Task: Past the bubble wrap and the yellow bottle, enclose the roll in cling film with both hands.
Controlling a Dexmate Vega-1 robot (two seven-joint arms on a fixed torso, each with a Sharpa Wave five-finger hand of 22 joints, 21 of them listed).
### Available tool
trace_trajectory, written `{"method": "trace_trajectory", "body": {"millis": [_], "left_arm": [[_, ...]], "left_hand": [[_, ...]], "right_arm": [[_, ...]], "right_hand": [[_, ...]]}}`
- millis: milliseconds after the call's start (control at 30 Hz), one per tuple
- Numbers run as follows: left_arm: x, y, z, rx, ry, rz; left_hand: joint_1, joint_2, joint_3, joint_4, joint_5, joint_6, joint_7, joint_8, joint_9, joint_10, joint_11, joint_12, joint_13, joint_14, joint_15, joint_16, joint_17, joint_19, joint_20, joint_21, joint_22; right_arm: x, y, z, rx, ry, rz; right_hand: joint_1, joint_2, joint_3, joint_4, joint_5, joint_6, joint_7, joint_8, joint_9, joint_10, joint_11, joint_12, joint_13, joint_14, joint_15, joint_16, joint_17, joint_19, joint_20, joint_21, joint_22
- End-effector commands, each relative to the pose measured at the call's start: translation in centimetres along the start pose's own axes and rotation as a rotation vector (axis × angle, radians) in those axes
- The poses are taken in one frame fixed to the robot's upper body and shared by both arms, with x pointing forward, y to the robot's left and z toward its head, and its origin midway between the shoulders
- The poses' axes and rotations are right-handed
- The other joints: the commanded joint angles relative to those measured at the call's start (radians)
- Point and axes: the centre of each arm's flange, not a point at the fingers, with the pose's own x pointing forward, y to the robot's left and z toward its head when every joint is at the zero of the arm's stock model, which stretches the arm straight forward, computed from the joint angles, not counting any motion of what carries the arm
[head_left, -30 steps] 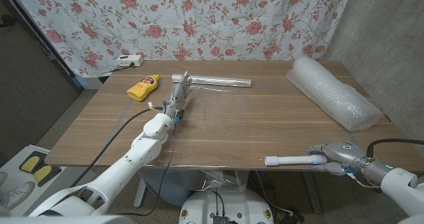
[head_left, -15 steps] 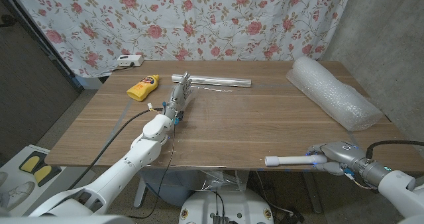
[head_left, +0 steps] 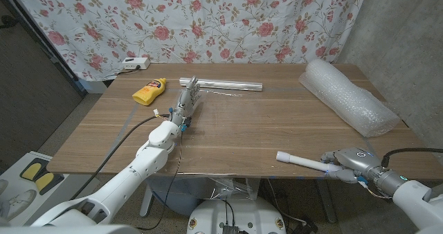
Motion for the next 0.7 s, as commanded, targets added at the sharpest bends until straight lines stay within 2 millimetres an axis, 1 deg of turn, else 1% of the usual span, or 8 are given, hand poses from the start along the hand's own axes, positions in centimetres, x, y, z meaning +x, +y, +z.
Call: {"method": "trace_trajectory", "body": {"millis": [33,100,167,233,367,500,633,700], "left_arm": [[-0.1,0.1,-0.5,-0.010,0.005,-0.005],[-0.2,0.2,-0.6,-0.010,0.008,-0.003],[-0.3,0.3,-0.7,-0.011,0.010,-0.004],[-0.3,0.4,-0.7,-0.013,0.008,0.000],[-0.5,0.6,-0.7,-0.014,0.006,0.004],[-0.6,0.8,-0.7,-0.013,0.010,0.007],[-0.7,1.1,-0.5,-0.010,0.007,0.010],[-0.7,1.2,-0.4,-0.013,0.005,0.009]], "left_hand": [[-0.002,0.002,-0.003,-0.001,0.003,0.009,-0.004,0.011,0.002,0.004,-0.004,0.005,0.002,-0.005,0.000,0.009,0.001,0.002,-0.005,-0.003,0.003],[-0.002,0.002,-0.004,-0.001,0.003,0.010,-0.004,0.011,0.002,0.004,-0.005,0.005,0.002,-0.004,0.000,0.009,0.001,0.002,-0.004,-0.003,0.003],[-0.003,0.002,-0.004,-0.001,0.003,0.011,-0.004,0.011,0.002,0.004,-0.006,0.005,0.002,-0.004,0.000,0.009,0.001,0.002,-0.004,-0.003,0.003],[-0.003,0.002,-0.004,-0.001,0.003,0.011,-0.006,0.011,0.002,0.004,-0.006,0.005,0.002,-0.004,0.000,0.009,0.001,0.001,-0.004,-0.003,0.003],[-0.003,0.002,-0.004,-0.001,0.003,0.011,-0.007,0.011,0.002,0.004,-0.007,0.005,0.002,-0.004,0.001,0.009,0.001,0.001,-0.004,-0.003,0.003],[-0.004,0.003,-0.005,-0.001,0.003,0.010,-0.007,0.011,0.002,0.004,-0.006,0.005,0.002,-0.004,0.000,0.009,0.001,0.001,-0.004,-0.003,0.003],[-0.004,0.003,-0.005,-0.001,0.003,0.011,-0.006,0.011,0.002,0.004,-0.007,0.005,0.002,-0.005,0.000,0.009,0.001,0.001,-0.004,-0.003,0.003],[-0.004,0.003,-0.005,-0.001,0.003,0.011,-0.005,0.011,0.002,0.005,-0.006,0.005,0.002,-0.005,0.000,0.009,0.001,0.001,-0.004,-0.003,0.003]], "right_arm": [[0.1,-0.6,0.3,0.032,-0.007,-0.029],[0.2,-0.9,0.4,0.043,-0.009,-0.033],[0.2,-1.1,0.4,0.050,-0.015,-0.038],[0.2,-1.5,0.6,0.036,-0.014,-0.054],[0.0,-2.4,0.8,0.030,-0.011,-0.111],[-0.1,-3.4,0.8,0.011,0.004,-0.165],[-0.1,-4.2,0.7,0.006,0.009,-0.209],[-0.1,-4.6,0.7,-0.001,0.008,-0.229]], "right_hand": [[-0.018,0.062,0.034,0.049,-0.001,0.065,-0.013,0.017,0.004,0.132,-0.091,0.020,0.005,0.043,-0.124,-0.019,0.011,-0.010,-0.015,0.022,0.018],[-0.042,0.071,0.047,0.077,0.001,0.073,-0.017,0.017,0.003,0.135,-0.090,0.028,0.012,0.056,-0.124,-0.027,0.015,-0.021,-0.019,0.030,0.026],[-0.095,0.076,0.079,0.143,0.005,0.067,-0.025,0.010,0.011,0.123,-0.095,0.035,0.026,0.060,-0.123,-0.049,0.027,-0.049,-0.031,0.046,0.045],[-0.110,0.077,0.092,0.164,0.008,0.066,-0.025,0.007,0.014,0.124,-0.093,0.040,0.032,0.063,-0.123,-0.055,0.032,-0.054,-0.031,0.052,0.049],[-0.122,0.079,0.116,0.188,0.013,0.055,-0.023,0.000,0.019,0.116,-0.100,0.045,0.044,0.063,-0.124,-0.063,0.040,-0.061,-0.033,0.059,0.053],[-0.116,0.077,0.162,0.205,0.024,0.035,-0.020,-0.016,0.022,0.116,-0.112,0.046,0.045,0.069,-0.129,-0.070,0.057,-0.062,-0.041,0.074,0.058],[-0.093,0.071,0.204,0.202,0.030,0.012,-0.019,-0.041,0.016,0.118,-0.124,0.053,0.051,0.078,-0.130,-0.072,0.078,-0.062,-0.047,0.091,0.063],[-0.074,0.068,0.224,0.190,0.032,0.004,-0.024,-0.053,0.014,0.113,-0.125,0.055,0.057,0.079,-0.131,-0.074,0.089,-0.065,-0.050,0.098,0.065]]}}
